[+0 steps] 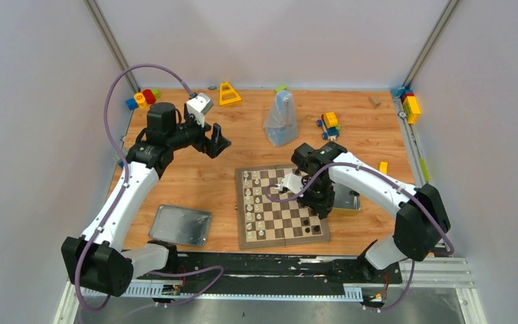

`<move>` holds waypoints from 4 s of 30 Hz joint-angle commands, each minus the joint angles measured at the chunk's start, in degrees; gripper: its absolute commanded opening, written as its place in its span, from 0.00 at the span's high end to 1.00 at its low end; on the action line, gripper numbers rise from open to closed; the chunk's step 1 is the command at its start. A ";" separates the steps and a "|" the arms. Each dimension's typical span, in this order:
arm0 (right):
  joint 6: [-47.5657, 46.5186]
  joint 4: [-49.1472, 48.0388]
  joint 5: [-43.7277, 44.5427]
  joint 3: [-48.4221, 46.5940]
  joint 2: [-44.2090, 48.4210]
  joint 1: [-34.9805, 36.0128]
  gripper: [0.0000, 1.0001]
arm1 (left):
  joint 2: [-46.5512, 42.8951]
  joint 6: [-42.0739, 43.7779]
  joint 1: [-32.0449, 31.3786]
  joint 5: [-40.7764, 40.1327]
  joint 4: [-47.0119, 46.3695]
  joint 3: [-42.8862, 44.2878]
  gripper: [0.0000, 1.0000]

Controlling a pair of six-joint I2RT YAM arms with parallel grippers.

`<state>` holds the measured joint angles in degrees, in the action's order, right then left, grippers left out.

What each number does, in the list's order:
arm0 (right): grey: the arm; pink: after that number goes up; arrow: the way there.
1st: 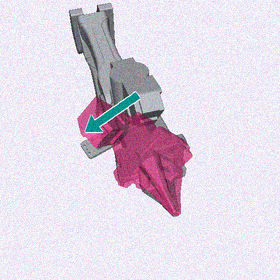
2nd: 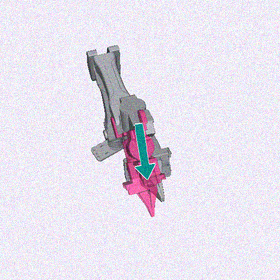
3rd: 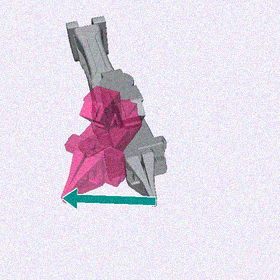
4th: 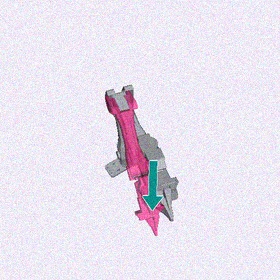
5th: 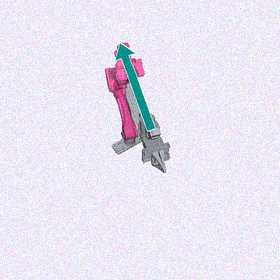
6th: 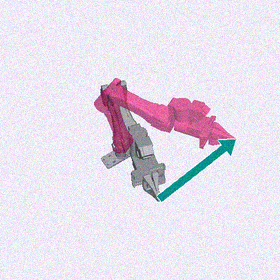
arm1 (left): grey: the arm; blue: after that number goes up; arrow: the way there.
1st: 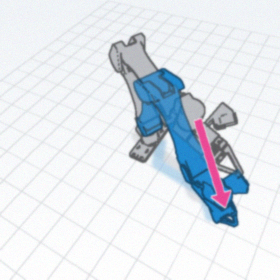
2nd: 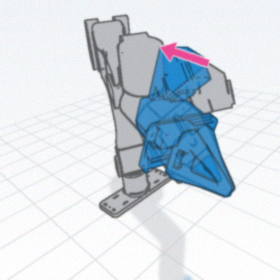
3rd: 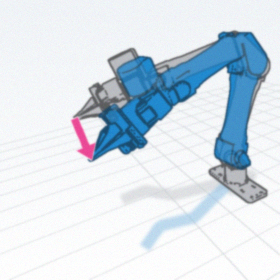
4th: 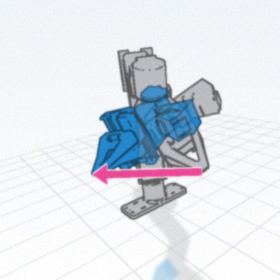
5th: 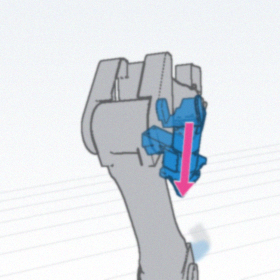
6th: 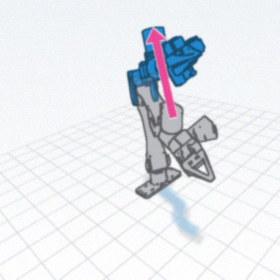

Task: Set up the chess pieces on the board
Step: Place the chess piece on the chessboard.

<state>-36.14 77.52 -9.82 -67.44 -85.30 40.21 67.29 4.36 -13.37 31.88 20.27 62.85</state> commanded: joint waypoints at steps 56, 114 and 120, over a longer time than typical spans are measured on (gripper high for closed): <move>4.81 -2.41 13.39 -4.36 -17.25 11.20 1.00 | -6.44 6.68 0.44 -5.45 4.28 1.50 0.00; 5.73 -1.40 10.78 -6.48 -18.06 12.71 0.95 | -6.82 6.61 0.45 -5.34 4.28 0.89 0.00; 5.64 -1.71 10.79 -6.08 -18.33 12.75 0.95 | -6.83 6.70 0.45 -5.28 4.34 1.00 0.00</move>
<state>-31.16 75.77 1.23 -72.05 -103.15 52.49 61.80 9.80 -13.34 25.87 25.54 63.05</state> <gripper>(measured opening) 0.097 0.998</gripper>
